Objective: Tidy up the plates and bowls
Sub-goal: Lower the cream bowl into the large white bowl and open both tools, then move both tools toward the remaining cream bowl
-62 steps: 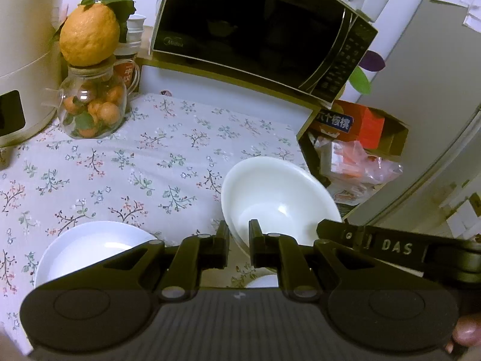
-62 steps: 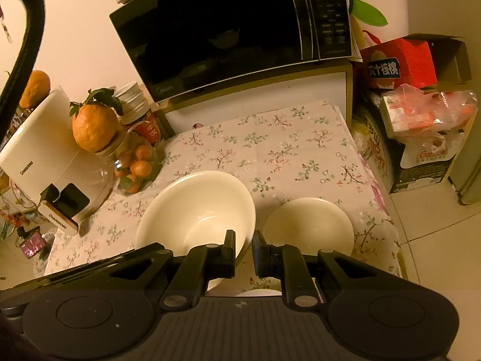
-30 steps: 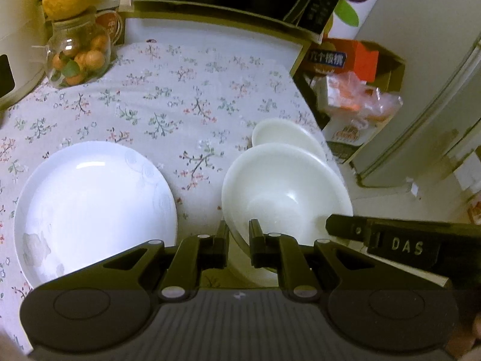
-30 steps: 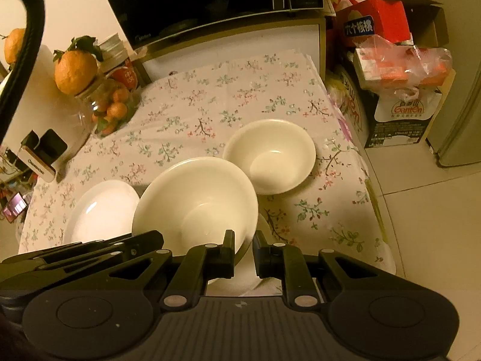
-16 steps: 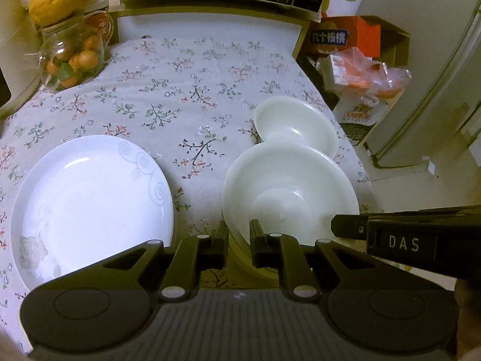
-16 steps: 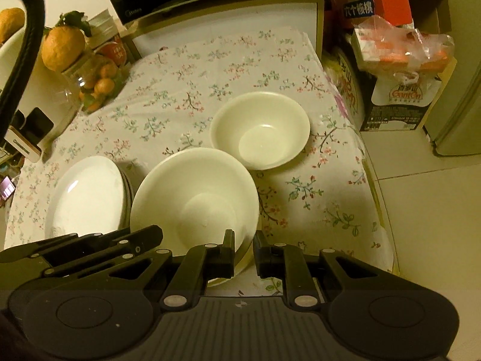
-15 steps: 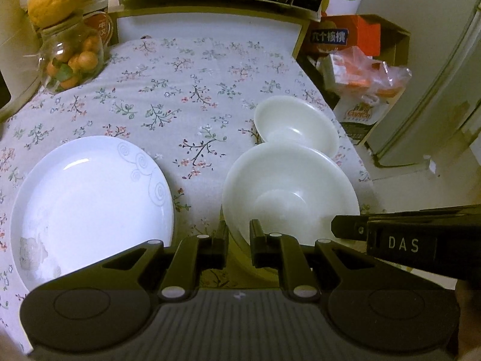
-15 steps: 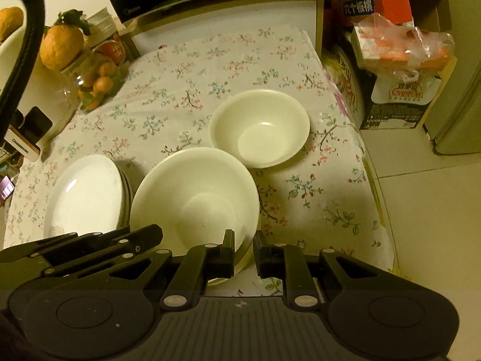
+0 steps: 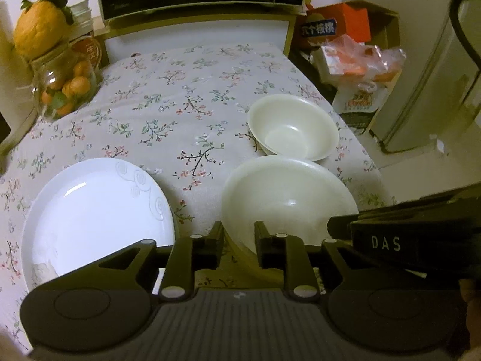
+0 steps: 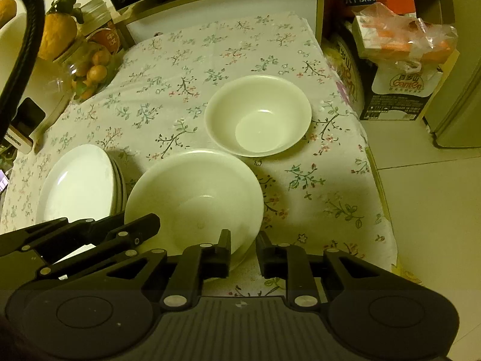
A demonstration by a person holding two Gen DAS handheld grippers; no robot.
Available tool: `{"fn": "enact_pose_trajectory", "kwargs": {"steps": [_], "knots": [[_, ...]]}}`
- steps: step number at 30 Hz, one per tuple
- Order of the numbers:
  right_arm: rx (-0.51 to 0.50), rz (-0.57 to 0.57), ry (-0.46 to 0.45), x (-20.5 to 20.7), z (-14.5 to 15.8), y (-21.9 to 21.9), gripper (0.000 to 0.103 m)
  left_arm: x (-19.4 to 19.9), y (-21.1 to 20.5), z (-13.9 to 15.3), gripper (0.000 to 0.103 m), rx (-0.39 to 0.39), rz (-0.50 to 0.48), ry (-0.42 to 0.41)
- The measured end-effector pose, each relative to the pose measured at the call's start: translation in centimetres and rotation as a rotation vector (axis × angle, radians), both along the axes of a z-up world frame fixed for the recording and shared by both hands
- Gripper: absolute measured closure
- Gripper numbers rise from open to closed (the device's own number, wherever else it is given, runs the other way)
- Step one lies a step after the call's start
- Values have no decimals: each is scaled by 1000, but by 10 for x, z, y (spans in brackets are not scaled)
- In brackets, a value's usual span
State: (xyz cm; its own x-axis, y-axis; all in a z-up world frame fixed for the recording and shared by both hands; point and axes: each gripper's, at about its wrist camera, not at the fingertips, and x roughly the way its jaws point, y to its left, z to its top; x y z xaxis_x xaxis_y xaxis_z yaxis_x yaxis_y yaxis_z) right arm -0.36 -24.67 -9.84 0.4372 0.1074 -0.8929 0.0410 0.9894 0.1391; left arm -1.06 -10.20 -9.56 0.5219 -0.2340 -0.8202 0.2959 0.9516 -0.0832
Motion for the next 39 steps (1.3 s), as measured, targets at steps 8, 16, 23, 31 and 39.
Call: {"fn": "enact_pose_trajectory", "kwargs": {"steps": [8,16,23,31,39], "knots": [[-16,-7,1,2,-1,-1,82,1,-2,3,73,26,-13,-31],[-14,-13,-3,2,-1,-3,74,6,3,3,69,-1,9,-3],[2,-32,-23,2,5,-8,68,11,8,9,67,-32,44,-3],[1,-53,-54,2,10,-11,56,12,10,11,65,-39,58,-10],[6,-74,-78,7,16,-15,46,17,11,13,64,-48,75,-15]]}}
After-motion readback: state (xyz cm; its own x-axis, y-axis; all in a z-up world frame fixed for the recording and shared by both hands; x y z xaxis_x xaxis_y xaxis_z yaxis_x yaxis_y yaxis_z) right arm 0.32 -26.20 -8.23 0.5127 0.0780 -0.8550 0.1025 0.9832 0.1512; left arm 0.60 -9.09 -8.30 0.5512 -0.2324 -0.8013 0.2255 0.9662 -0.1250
